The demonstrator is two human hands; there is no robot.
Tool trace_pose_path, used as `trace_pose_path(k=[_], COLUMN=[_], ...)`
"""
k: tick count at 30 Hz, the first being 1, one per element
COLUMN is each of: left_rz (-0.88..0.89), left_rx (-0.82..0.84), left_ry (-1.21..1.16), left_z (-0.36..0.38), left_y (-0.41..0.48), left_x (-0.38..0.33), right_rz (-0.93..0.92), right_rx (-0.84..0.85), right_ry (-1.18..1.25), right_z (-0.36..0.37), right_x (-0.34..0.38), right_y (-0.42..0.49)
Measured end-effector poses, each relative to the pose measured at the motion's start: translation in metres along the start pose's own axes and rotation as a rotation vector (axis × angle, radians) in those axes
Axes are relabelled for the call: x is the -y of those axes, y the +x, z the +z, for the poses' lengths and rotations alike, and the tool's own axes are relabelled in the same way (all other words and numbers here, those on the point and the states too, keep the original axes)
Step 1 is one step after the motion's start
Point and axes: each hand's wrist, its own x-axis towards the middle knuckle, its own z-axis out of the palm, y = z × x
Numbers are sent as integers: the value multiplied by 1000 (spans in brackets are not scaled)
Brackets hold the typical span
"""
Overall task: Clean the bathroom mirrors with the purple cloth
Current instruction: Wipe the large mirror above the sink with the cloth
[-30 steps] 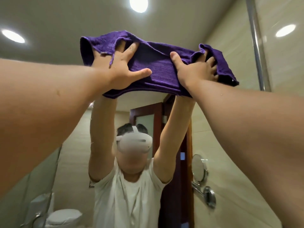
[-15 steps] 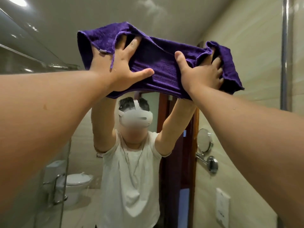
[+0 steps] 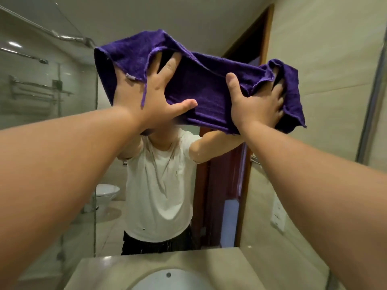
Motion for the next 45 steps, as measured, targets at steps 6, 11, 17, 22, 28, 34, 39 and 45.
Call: trace_pose_path(k=[6, 11, 17, 22, 28, 34, 39, 45], left_rz=[17, -11, -104, -141, -127, -175, -169, -150], left_rx=[119, 153, 351, 385, 382, 398, 301, 172], left_ry=[4, -77, -165, -133, -41, -26, -147, -88], left_z=[3, 12, 28, 30, 25, 16, 15, 19], left_y=[-75, -150, -234, -264, -261, -225, -110, -52], left_x=[9, -2, -22, -38, -41, -49, -59, -82], right_rz=[42, 129, 241, 283, 257, 217, 159, 84], right_rx=[36, 80, 132, 130, 174, 143, 28, 13], right_ry=[-9, -29, -33, -32, -51, -22, 35, 7], right_z=[3, 1, -1, -1, -4, -8, -14, -23], right_x=[-28, -63, -116, -140, -142, -120, -85, -69], right_y=[-77, -145, -214, -237, -236, -182, -80, -5])
